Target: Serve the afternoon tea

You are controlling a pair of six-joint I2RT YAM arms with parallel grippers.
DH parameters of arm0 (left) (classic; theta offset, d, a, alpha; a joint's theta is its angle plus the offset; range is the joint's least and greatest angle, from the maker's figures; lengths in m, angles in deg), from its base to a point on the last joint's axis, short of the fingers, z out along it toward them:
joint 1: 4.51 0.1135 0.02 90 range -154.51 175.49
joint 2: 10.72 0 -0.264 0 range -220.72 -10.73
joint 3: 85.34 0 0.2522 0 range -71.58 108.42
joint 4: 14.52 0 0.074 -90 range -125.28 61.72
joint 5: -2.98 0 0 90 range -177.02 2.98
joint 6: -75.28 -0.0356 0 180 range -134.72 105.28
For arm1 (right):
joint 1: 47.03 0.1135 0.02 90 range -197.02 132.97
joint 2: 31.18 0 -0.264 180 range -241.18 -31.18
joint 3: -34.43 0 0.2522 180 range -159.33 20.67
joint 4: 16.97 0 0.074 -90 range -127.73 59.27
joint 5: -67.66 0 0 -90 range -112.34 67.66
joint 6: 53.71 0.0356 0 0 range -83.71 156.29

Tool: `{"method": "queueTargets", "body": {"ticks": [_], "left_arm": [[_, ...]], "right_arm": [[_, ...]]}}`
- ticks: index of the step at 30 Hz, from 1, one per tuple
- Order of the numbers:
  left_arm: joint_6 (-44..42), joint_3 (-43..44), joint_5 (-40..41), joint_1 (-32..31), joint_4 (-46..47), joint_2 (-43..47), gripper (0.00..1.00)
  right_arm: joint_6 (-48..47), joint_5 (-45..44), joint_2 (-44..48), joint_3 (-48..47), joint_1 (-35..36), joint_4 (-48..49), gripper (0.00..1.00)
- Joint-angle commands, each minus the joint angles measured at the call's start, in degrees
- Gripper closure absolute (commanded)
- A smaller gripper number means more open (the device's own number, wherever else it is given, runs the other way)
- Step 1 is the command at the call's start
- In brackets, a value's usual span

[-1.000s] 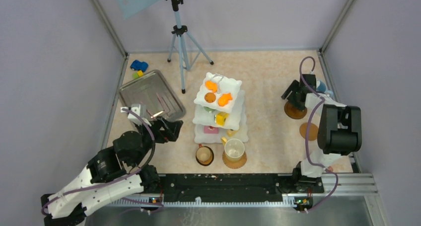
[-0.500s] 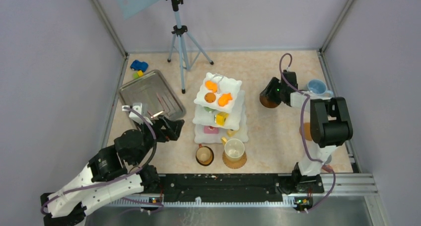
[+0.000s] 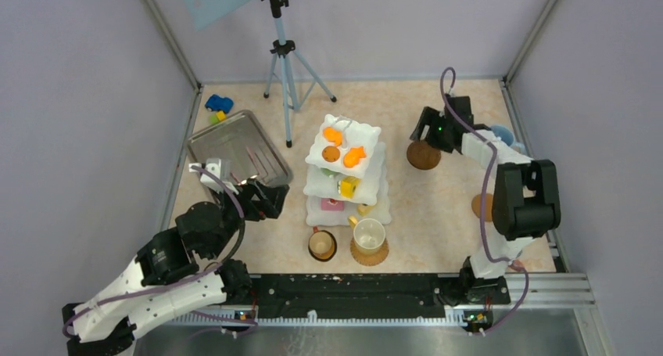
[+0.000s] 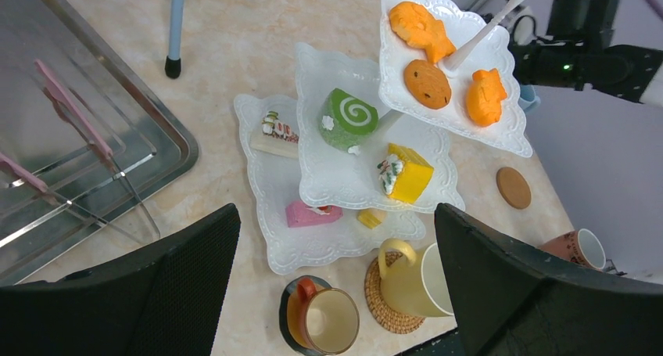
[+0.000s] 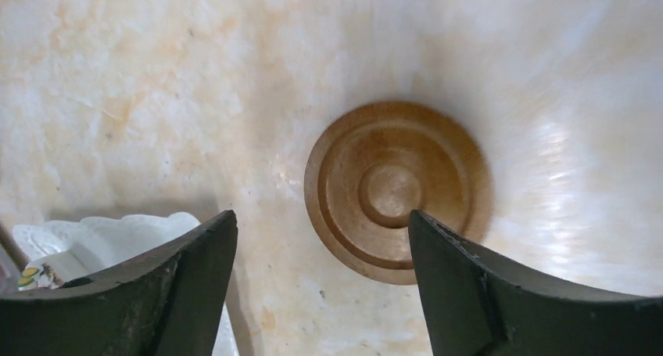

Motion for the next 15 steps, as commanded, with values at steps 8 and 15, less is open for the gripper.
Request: {"method": "queueTargets", "body": {"ticks": [8, 15], "left_arm": [[-2.7, 1.6, 0.1, 0.1, 3.2, 0.3, 0.01], [-5.1, 4.1, -0.8, 0.1, 2.5, -2.1, 0.01]], "right_arm": [[-15.8, -11.9, 5.4, -17.4, -17.8, -14.3, 0.17], [-21.1, -10.0, -2.7, -24.9, -20.8, -19.5, 0.24]]}}
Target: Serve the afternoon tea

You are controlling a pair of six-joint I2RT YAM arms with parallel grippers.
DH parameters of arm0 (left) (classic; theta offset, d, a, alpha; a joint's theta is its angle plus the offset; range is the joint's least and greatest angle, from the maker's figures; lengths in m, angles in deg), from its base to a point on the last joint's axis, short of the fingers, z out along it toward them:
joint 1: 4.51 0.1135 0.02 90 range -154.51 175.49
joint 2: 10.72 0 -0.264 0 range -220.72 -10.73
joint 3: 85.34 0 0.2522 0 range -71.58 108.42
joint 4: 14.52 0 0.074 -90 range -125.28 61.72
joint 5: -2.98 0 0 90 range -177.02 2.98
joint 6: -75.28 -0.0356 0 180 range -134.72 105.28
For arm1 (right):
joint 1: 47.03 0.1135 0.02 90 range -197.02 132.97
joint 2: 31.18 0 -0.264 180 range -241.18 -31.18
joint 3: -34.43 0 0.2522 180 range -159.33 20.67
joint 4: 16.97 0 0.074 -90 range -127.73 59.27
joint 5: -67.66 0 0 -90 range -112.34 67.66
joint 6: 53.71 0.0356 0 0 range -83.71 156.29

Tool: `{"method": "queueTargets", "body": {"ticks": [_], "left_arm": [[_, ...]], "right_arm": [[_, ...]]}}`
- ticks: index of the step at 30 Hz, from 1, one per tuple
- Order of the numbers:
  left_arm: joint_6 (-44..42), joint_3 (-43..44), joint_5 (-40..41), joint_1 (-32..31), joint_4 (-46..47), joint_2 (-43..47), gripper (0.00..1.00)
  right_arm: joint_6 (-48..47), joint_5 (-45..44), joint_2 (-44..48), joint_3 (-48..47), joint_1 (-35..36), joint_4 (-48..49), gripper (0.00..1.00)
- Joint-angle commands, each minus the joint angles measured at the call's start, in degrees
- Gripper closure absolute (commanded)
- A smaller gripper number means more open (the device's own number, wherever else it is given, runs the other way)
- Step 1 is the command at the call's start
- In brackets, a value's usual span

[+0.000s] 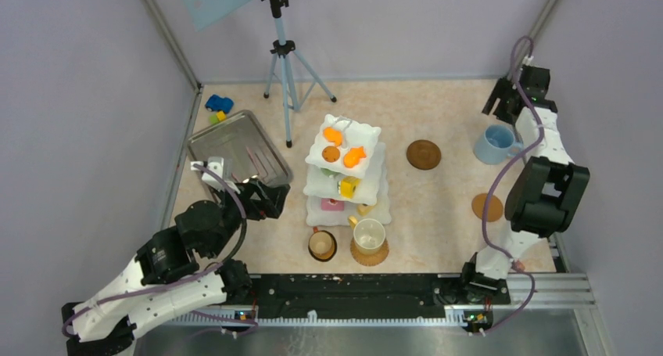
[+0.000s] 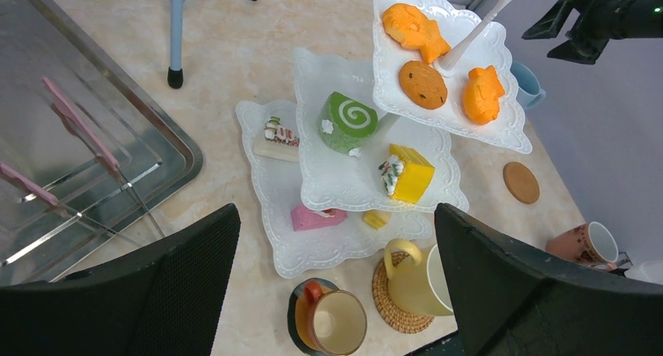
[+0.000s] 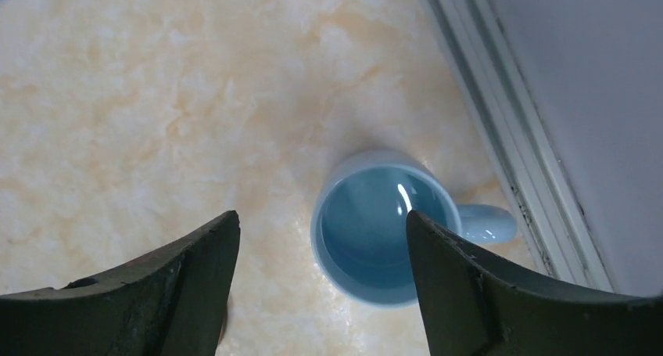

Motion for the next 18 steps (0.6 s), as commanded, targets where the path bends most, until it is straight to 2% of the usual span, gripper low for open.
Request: {"method": "queueTargets", "body": {"ticks": [1, 6, 8, 10, 13, 18], "left_arm": [[-3.0, 3.7, -0.5, 0.1, 2.0, -2.0, 0.01], [-3.5, 4.3, -0.8, 0.1, 2.7, -2.0, 0.01], [-2.9, 4.2, -0.9, 0.2, 2.5, -1.7, 0.01], [-2.1, 4.2, -0.9, 0.1, 1.9, -1.4, 0.01], [-1.1, 4.0, -1.0, 0.1, 1.2, -0.4, 0.01], [0.2, 4.1, -0.6, 0.1, -0.2, 0.8, 0.01]], "right_arm": [[-5.0, 0.6, -4.3, -3.8, 1.2, -6.5, 0.25], [-3.8, -1.7, -7.3, -1.0, 1.2, -5.2, 0.31], [-3.8, -2.2, -8.9, -0.6, 1.2, -4.6, 0.38], [-3.7, -2.1, -10.9, -1.4, 1.2, -4.4, 0.48], [-3.5, -2.5, -13.2, -4.1, 1.2, -5.8, 0.73], [-4.2, -2.6, -11.6, -5.4, 2.2, -6.1, 0.93]]}}
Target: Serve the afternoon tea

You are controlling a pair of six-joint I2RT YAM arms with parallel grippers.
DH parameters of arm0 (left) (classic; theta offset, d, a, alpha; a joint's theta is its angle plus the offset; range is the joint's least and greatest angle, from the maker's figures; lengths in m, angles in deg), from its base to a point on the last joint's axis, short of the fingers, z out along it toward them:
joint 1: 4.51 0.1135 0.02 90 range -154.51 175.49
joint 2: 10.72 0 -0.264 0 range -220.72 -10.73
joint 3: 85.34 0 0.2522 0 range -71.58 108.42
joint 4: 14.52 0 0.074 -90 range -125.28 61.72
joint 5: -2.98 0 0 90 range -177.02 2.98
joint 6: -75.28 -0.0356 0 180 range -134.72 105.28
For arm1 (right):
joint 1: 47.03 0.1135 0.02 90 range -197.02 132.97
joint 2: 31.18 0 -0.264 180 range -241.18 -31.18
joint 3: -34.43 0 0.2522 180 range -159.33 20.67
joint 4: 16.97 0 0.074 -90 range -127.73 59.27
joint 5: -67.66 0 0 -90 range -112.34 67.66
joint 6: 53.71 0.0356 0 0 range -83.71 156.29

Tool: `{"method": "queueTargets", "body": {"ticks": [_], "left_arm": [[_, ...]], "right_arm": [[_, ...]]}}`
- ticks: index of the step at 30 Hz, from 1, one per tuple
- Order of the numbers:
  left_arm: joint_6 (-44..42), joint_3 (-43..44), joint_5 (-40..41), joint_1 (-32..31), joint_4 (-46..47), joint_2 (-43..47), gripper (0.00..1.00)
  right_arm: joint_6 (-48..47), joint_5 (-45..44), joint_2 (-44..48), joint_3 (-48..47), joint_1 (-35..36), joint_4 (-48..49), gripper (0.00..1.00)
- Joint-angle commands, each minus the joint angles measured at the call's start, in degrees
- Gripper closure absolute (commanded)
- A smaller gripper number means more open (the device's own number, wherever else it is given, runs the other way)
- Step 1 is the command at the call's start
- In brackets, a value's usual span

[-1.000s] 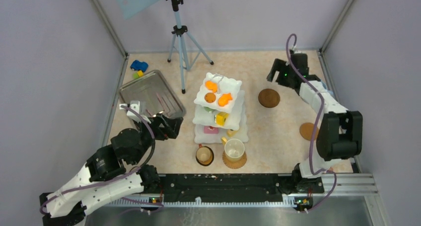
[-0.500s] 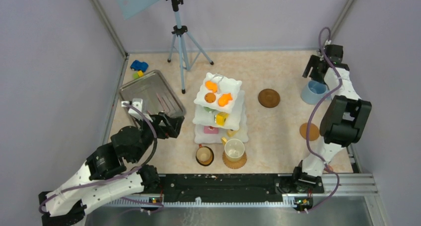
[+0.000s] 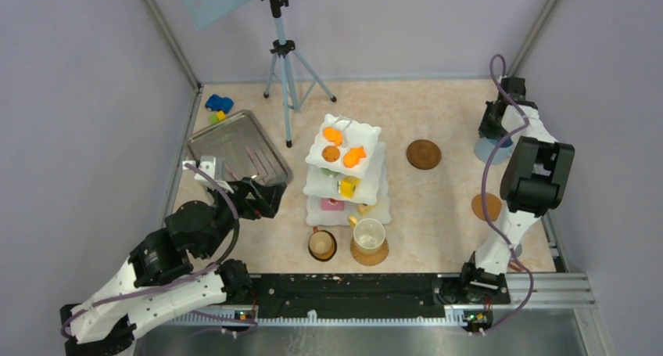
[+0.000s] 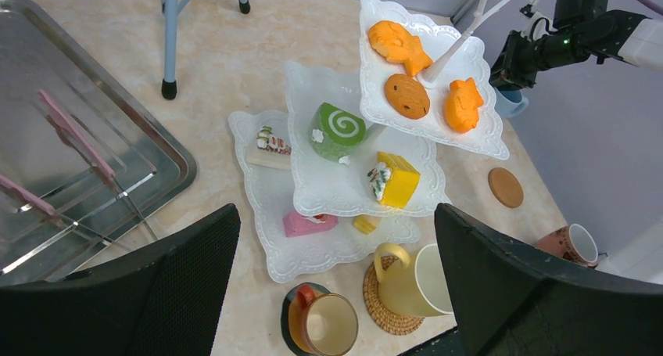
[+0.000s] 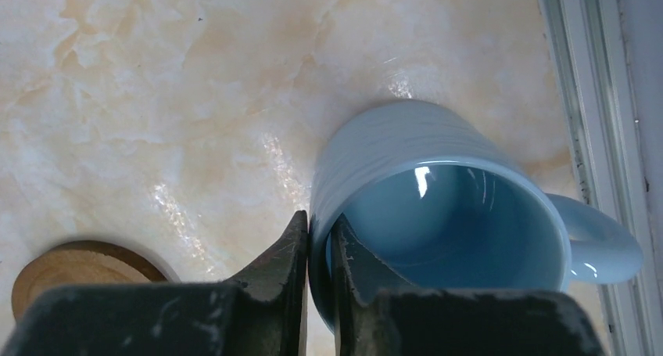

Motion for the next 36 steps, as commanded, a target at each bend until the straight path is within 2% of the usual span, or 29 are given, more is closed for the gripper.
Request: {"method": "queueTargets", "body": {"ticks": [1, 6, 10, 13, 20, 26, 36], "left_arm": [[1.4, 1.5, 0.1, 0.1, 0.0, 1.3, 0.01], [1.9, 0.9, -0.4, 0.1, 0.3, 0.8, 0.01], [2.2, 0.3, -0.8, 0.1, 0.9, 0.5, 0.01], [2.6, -0.3, -1.2, 0.1, 1.5, 0.4, 0.01], [3.0, -0.4, -1.4, 0.1, 0.7, 0.7, 0.01], [3.4, -0.6, -1.4, 0.1, -0.1, 0.9, 0.01], [3.7, -0.8, -0.9, 0.1, -1.1, 2.1, 0.01]], "right_arm": [[-1.0, -1.8, 2.4, -3.2, 0.6, -0.1, 1.0], [-0.3, -5.0, 8.3, -3.1, 5.5, -0.7, 1.0], [2.0, -13.1, 13.5, -2.2, 16.2, -2.3, 1.0], [4.9, -18.4, 13.6, -4.2, 23.0, -7.0, 1.0], [14.4, -20.0, 9.3, -8.2, 31.5, -14.5, 1.0], [17.6, -20.2, 7.4, -6.4, 34.1, -12.1, 1.0], [18.0, -19.1, 6.4, -3.5, 34.4, -6.9, 1.0]]}}
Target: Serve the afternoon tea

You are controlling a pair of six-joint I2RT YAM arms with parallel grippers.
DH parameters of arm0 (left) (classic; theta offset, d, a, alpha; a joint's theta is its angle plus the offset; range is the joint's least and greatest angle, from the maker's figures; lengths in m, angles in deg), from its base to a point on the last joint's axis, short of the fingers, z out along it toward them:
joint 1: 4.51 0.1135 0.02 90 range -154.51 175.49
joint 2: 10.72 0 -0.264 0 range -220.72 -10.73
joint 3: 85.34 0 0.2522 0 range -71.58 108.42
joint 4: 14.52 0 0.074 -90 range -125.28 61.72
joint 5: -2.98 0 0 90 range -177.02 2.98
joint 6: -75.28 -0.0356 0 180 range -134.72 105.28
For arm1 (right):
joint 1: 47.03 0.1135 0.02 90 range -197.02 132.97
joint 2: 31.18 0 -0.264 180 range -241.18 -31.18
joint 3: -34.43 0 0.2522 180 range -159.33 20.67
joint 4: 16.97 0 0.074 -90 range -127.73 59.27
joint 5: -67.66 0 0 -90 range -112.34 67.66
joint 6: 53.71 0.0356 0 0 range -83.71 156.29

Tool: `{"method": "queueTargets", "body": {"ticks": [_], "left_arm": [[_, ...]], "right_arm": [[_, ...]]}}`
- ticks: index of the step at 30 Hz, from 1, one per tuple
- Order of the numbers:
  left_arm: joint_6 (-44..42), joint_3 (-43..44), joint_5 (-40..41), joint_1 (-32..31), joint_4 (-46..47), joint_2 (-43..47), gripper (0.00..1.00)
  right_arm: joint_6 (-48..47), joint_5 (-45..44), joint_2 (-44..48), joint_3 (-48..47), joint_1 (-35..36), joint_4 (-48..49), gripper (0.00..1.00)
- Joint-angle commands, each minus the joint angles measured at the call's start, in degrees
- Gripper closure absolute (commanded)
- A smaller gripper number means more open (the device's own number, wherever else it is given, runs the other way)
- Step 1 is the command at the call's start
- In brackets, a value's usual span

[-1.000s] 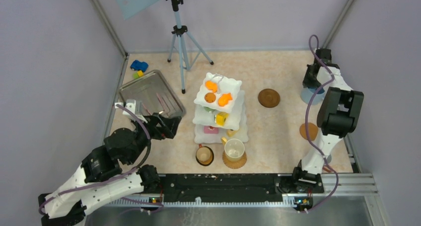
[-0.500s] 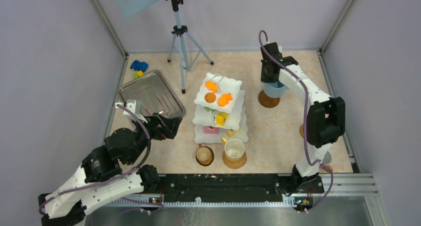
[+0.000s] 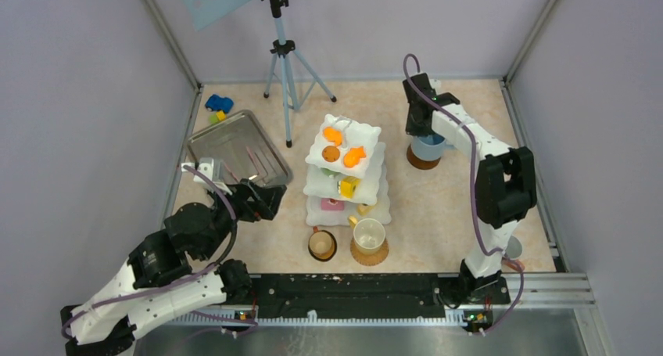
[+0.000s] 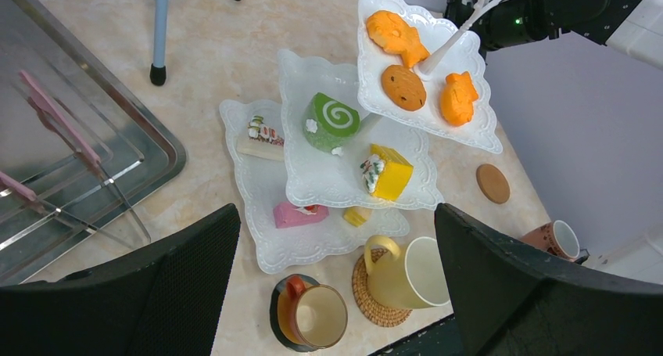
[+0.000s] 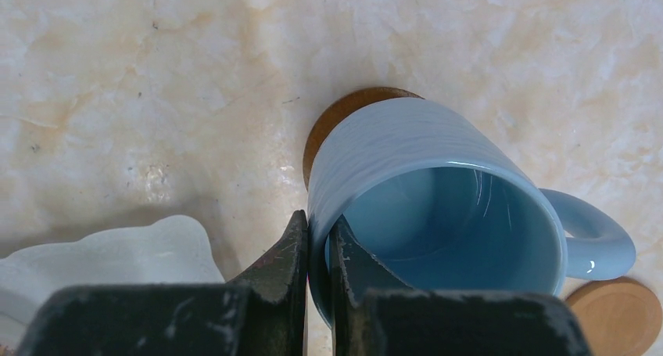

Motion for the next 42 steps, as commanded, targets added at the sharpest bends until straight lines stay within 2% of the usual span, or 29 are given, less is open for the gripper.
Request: {"method": "queueTargets", "body": {"ticks": [1, 20, 32, 35, 39, 42], "left_arm": [[0.7, -0.2, 0.0, 0.1, 0.3, 0.7, 0.01], [0.9, 0.6, 1.1, 0.1, -1.5, 2.2, 0.01], [1.0, 0.6, 1.2, 0.1, -1.9, 2.5, 0.01], [0.9, 0.6, 1.1, 0.1, -1.8, 2.4, 0.01], [0.7, 0.6, 0.8, 0.1, -1.5, 1.9, 0.01], [0.7, 0.5, 0.8, 0.1, -1.4, 1.8, 0.01]], "right_arm": [[0.5, -2.4, 0.0, -0.2, 0.7, 4.9, 1.0], [1.9, -2.3, -5.1, 0.7, 0.1, 6.5, 1.0], [2.2, 5.0, -4.8, 4.8, -1.7, 9.3, 0.99], [0.8, 6.7, -3.6, 5.2, -1.8, 9.8, 0.92], [-1.5, 6.2, -1.2, 5.0, -1.8, 9.2, 0.68], [-3.7, 6.2, 1.1, 3.4, -1.7, 7.7, 0.57]]}}
